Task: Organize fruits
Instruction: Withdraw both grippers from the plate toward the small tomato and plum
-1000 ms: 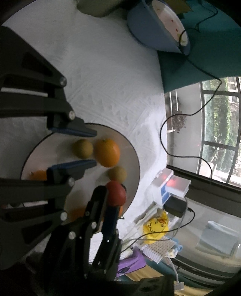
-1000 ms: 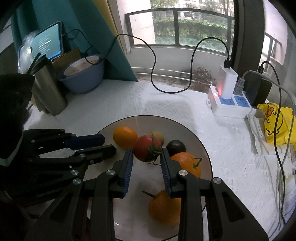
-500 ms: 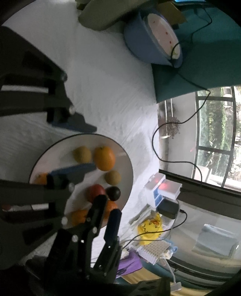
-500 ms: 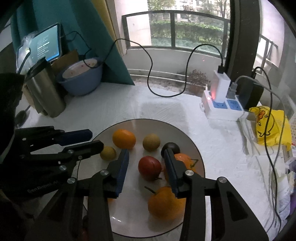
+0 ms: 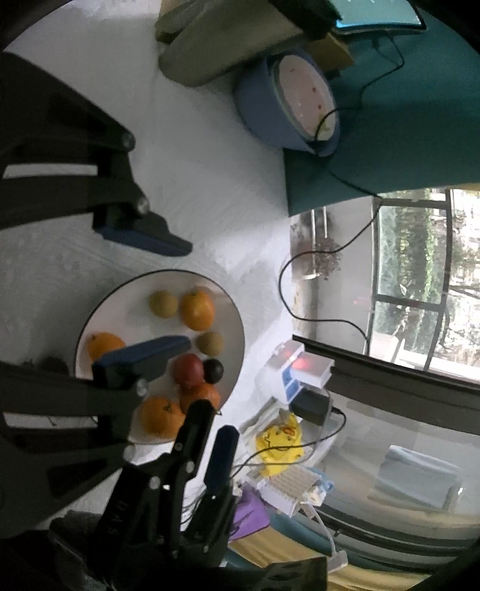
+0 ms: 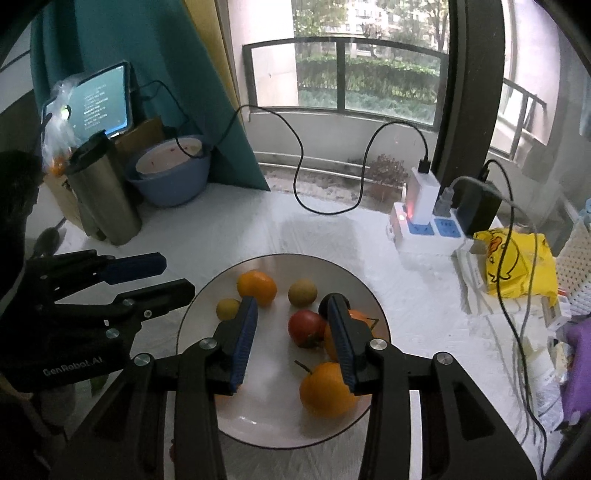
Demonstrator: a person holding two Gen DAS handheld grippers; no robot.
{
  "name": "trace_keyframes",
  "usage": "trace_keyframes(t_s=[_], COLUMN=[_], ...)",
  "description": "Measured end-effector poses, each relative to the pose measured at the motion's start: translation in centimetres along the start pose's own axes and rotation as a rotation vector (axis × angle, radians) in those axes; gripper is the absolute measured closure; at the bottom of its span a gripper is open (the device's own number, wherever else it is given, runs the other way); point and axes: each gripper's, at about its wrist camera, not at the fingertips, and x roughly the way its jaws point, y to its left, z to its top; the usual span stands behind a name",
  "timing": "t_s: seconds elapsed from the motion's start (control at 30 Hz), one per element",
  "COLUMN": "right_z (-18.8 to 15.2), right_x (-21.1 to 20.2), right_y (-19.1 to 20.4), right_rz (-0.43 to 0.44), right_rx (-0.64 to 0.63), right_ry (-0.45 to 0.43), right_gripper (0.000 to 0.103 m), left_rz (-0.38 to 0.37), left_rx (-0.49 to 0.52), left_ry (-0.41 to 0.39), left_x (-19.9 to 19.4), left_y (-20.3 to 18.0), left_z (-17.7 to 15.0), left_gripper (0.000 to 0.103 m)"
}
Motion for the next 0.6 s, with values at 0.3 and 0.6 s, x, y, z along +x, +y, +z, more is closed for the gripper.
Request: trace_keyframes(t_s=[0.3,0.6], right_z=[0.2,-0.2], right_x=[-3.7,-7.9], right_y=[0.7,1.9], right_rz=[-0.021,-0.043], right_rx=[-0.005,-0.014], right_ry=[-0.055,-0.113], right_gripper=[0.061,0.061], left_rz=[-0.001,0.0], left_rx=[0.003,0.014], left_ry=[-0.055,-0.112], left_x=[-3.7,-7.7], left_y=[-0.9,-2.0], left_z=[-0.1,-0.8], left_gripper=[0.057,0.056])
